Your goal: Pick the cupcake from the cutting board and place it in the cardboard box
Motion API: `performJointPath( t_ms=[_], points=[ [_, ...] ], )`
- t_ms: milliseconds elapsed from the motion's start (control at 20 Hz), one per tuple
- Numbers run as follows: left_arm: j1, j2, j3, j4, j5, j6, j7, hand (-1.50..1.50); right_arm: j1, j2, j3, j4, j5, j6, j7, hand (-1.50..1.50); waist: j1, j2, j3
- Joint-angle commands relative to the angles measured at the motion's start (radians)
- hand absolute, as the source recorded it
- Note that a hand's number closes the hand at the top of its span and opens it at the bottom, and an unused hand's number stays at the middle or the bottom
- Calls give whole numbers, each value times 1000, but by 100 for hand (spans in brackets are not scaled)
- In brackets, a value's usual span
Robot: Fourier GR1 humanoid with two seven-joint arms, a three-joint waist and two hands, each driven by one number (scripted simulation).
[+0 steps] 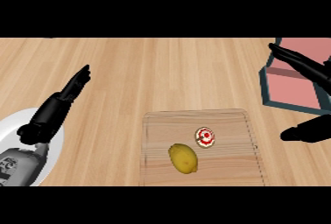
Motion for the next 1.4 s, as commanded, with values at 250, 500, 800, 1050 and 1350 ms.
performJointPath(
  t_ms=[250, 500, 800, 1050, 1350],
  points=[
    [-9, -35, 0, -6, -26, 10, 12, 0, -80, -106, 219, -233, 224, 183, 263, -150, -3, -5, -3],
    [-40, -49, 17, 0, -21, -8, 43, 0, -150, -28, 324, -359, 288, 278, 515, -150, -1, -3, -2],
    [-48, -53, 33, 71, -61, -44, -8, 0, -192, 145, 442, -410, 314, 411, 818, -150, -7, 0, -2],
    [57, -54, 71, -55, -60, -65, 15, 0, -90, 218, 446, -430, 381, 462, 865, -150, -1, -2, 0],
    [21, -123, 63, -62, -120, -55, 60, 0, -106, 382, 482, -432, 443, 547, 1016, -150, -2, -2, 0]
  ],
)
